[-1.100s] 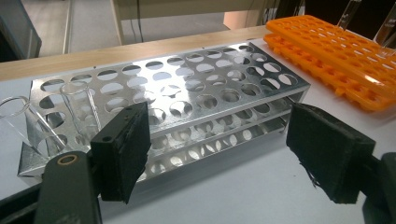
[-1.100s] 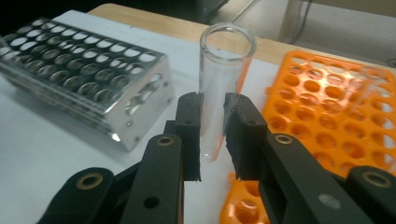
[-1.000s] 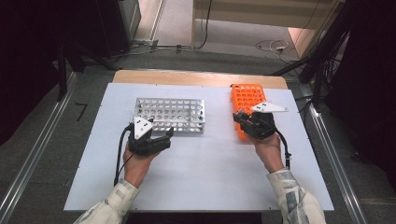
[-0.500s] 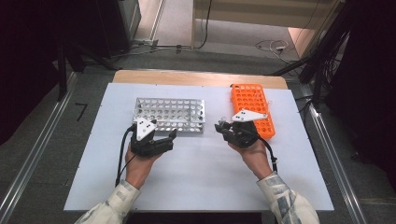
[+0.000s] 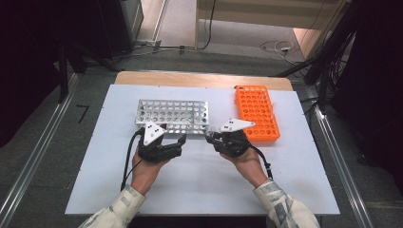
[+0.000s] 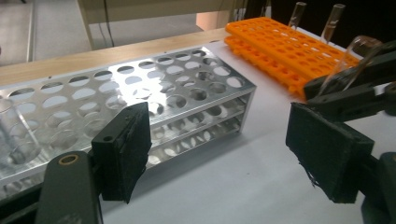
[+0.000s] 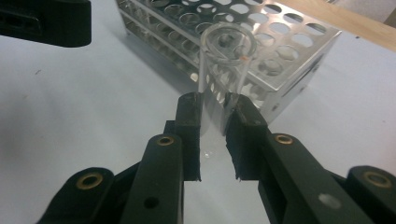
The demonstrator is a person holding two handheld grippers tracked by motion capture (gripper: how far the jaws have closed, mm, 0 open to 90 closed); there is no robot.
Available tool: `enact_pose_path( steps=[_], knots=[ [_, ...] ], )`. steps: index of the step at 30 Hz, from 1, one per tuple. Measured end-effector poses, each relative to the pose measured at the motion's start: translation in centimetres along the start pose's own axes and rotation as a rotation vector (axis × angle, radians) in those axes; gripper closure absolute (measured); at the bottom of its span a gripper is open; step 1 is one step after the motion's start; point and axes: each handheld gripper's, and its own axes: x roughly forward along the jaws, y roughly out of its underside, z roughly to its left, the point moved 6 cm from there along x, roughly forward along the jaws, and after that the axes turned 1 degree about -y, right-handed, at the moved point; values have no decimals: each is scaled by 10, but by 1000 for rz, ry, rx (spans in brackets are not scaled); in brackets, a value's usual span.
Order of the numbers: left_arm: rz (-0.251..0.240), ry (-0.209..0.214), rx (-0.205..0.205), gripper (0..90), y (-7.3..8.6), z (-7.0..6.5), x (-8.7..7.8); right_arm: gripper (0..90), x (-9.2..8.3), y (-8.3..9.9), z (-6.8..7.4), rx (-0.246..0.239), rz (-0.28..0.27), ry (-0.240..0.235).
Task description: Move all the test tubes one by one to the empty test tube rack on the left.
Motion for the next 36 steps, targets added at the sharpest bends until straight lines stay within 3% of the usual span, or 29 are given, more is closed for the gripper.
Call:
enact_pose_path(
  steps=[13,21,27,36],
  knots=[
    [-1,84,42,302,-3,-21,-1,733,21,-1,26,-45,30,-51],
    [-1,162,60,491,-1,-34,0,734,27,-4,41,-65,35,-83],
    [3,178,63,643,-1,-36,1,734,27,-5,44,-67,31,-93],
    [8,181,75,686,1,-40,4,734,26,-5,45,-66,34,-97]
  ],
)
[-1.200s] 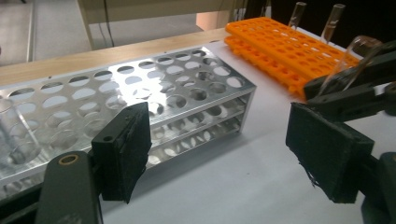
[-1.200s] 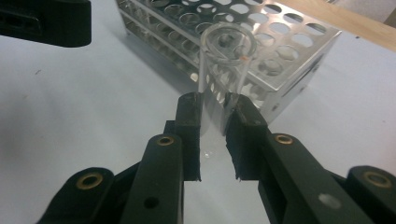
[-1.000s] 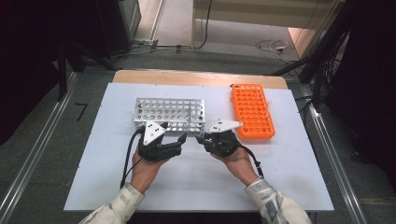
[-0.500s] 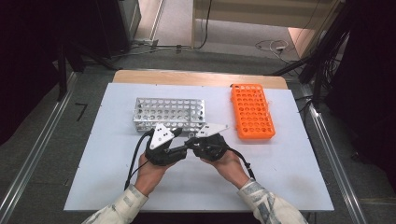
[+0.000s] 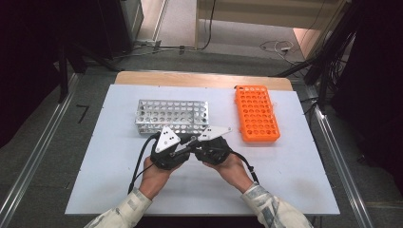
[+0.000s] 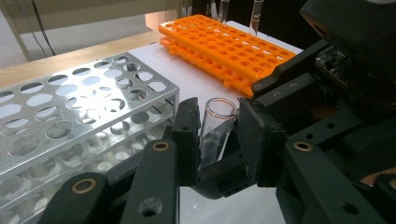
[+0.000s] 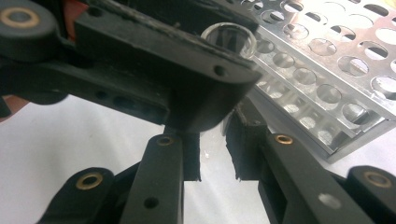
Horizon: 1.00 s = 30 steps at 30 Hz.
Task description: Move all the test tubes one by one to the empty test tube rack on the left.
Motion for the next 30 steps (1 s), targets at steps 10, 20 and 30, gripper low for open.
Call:
enact_pose_path(
  steps=[10,20,30],
  knots=[
    [-4,-16,2,749,-1,2,1,734,0,0,0,4,3,-2],
    [1,-19,-7,756,-2,5,3,529,-2,0,1,7,9,-26],
    [-22,-48,-39,756,-12,19,-3,241,-12,8,-14,33,38,25]
  ],
)
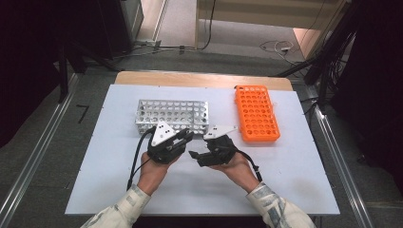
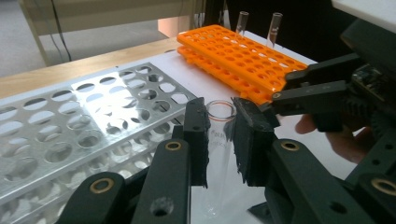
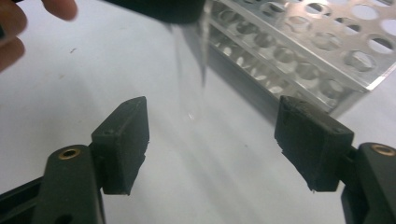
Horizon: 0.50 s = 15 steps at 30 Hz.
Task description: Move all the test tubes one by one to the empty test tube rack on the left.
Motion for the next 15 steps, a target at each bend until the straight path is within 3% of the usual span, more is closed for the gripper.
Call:
enact_pose_path(
  steps=[8,15],
  knots=[
    [-16,-33,-29,756,-7,15,-4,226,-11,5,-15,37,-14,31],
    [-18,-50,-37,756,-9,21,-5,224,-16,9,-22,43,-18,51]
  ],
)
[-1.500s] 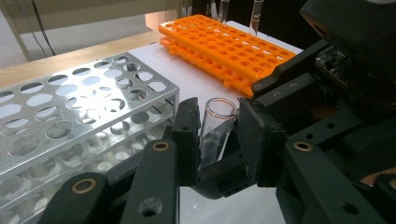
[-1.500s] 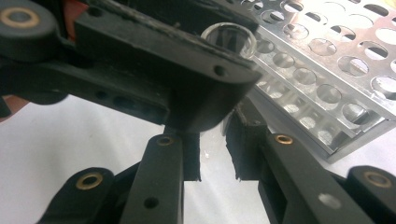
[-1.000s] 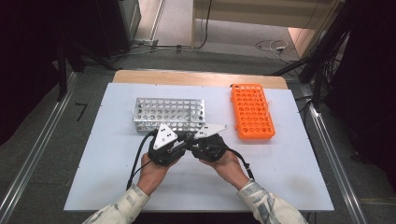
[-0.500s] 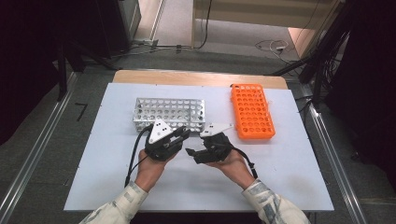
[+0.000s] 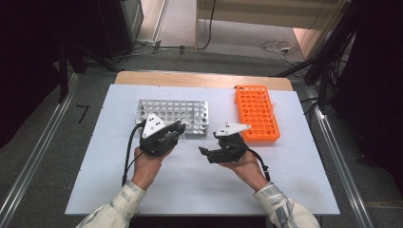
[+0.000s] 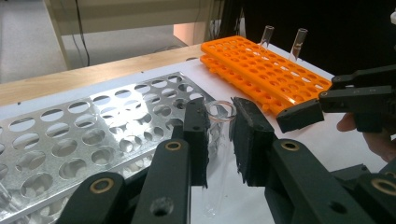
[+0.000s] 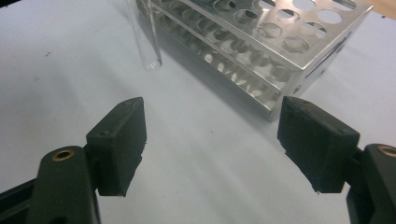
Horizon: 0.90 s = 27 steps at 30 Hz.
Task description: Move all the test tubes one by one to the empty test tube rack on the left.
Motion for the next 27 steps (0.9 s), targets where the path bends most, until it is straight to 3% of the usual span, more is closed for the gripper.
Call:
enact_pose_path(
  steps=[13,27],
  knots=[
    [-15,-47,-21,756,-8,19,-3,225,-10,6,-20,46,-19,42],
    [-37,-79,-43,756,-16,34,-8,224,-12,6,-24,57,-21,50]
  ],
)
